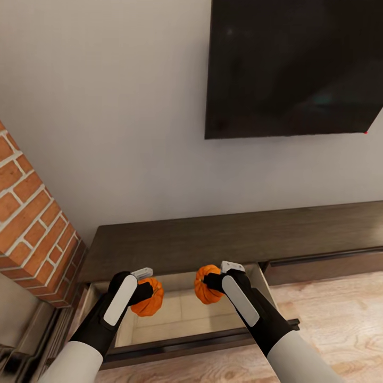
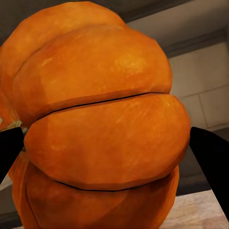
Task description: Place each of the two pumpkins and all three candles from the living room inside a cabinet in the living room (use any cabinet), then make sure every cabinet is closed, and position the cauldron so it is next to a table in the living room.
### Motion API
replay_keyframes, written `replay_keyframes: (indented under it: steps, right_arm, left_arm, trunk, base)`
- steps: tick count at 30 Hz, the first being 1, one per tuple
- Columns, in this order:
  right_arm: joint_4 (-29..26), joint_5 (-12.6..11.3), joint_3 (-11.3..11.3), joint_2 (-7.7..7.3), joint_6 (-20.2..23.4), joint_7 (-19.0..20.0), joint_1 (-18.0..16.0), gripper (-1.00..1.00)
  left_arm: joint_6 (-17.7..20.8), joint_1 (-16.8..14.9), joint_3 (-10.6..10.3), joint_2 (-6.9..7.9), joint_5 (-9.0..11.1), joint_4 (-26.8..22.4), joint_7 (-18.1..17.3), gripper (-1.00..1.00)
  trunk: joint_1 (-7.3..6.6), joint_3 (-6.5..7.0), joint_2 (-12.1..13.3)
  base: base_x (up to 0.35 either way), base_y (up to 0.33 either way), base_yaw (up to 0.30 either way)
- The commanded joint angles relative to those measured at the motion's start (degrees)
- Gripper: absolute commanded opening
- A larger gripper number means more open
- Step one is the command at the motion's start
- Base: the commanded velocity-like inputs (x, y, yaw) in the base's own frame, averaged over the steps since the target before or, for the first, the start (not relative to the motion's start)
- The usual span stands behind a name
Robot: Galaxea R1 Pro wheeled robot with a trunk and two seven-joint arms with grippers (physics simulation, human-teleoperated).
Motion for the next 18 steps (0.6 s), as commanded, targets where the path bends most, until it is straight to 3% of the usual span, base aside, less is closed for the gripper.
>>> replay_keyframes:
  steps: [1,8,13,18]
  right_arm:
    - [-0.06,-0.52,0.1,-0.01,-0.01,-0.67,-0.06,-1.0]
    - [0.18,-0.55,0.16,-0.01,0.0,-0.79,-0.06,-1.0]
    - [0.04,-0.42,0.21,-0.05,0.0,-0.73,-0.06,-1.0]
    - [-0.02,-0.38,0.86,-0.04,-0.05,-0.81,-0.06,-1.0]
  left_arm:
    - [0.02,-0.04,-0.07,0.0,0.53,-0.07,0.63,-1.0]
    - [-1.43,-0.04,-0.23,-0.03,0.52,-0.14,0.59,-1.0]
    - [-4.08,-0.04,-2.78,0.04,0.52,-0.03,0.58,-1.0]
    - [-4.42,-0.04,-3.58,0.05,0.52,0.02,0.58,-1.0]
  trunk:
    - [0.22,-0.23,-0.44]
    - [1.76,-1.49,-3.25]
    - [2.86,-2.39,-5.26]
    - [3.96,-3.28,-7.26]
  base:
    - [0.0,0.0,0.0]
    - [0.0,0.0,0.0]
    - [0.0,0.0,0.0]
    - [0.0,0.0,0.0]
